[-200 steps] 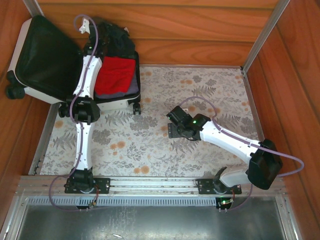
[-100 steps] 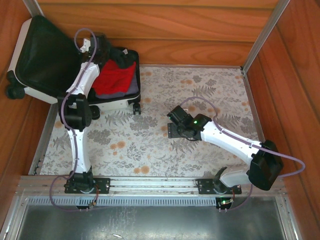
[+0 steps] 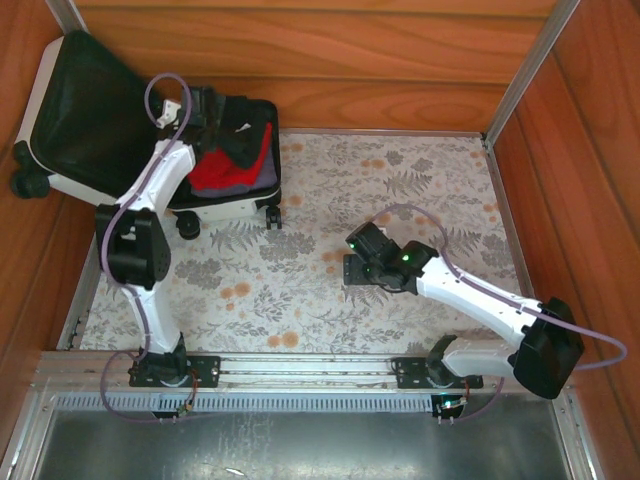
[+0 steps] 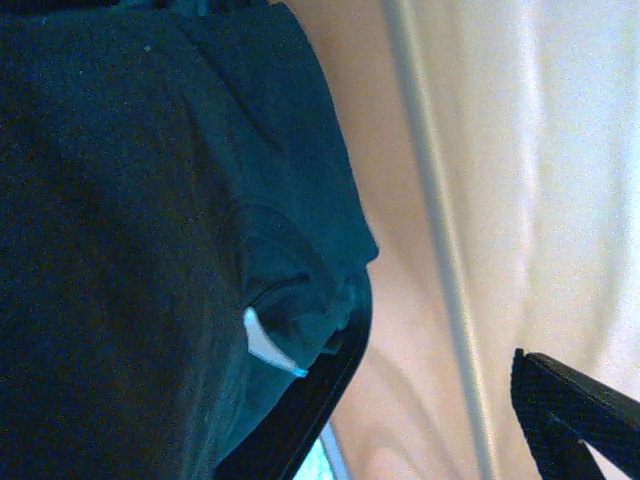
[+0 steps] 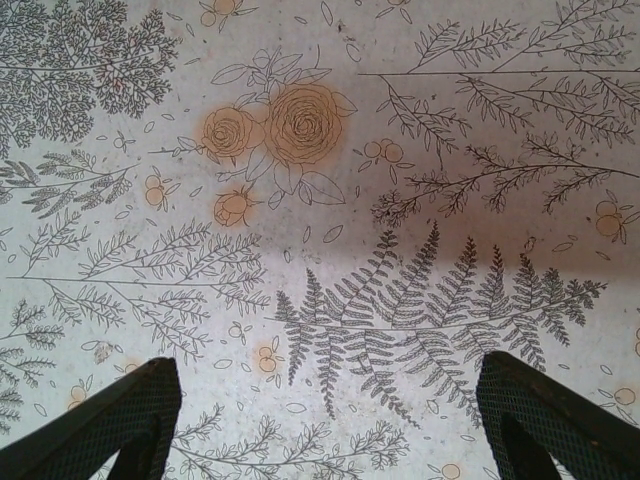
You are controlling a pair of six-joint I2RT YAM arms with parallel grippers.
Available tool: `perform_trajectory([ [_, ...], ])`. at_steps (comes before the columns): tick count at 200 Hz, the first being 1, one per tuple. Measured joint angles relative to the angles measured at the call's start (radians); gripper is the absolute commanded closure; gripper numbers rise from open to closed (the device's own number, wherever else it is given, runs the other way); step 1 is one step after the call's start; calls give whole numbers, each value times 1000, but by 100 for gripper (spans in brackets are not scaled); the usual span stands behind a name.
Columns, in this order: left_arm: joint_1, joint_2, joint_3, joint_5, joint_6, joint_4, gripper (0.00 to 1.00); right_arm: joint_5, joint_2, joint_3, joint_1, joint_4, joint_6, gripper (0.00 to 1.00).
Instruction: Pack the luggage
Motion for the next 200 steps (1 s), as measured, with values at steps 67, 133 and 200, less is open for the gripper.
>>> perform_trajectory([
  [67,-48,-470,-455,-15,2,-72,0,-52,2,-24,3,84,6,19],
  [133,20,-671,-470,-143,563,-224,0,-74,39,-1,28,117,-9,20],
  [200,266,-697,-227,-352,1178,-328,0,-46,50,112,28,98,-64,18],
])
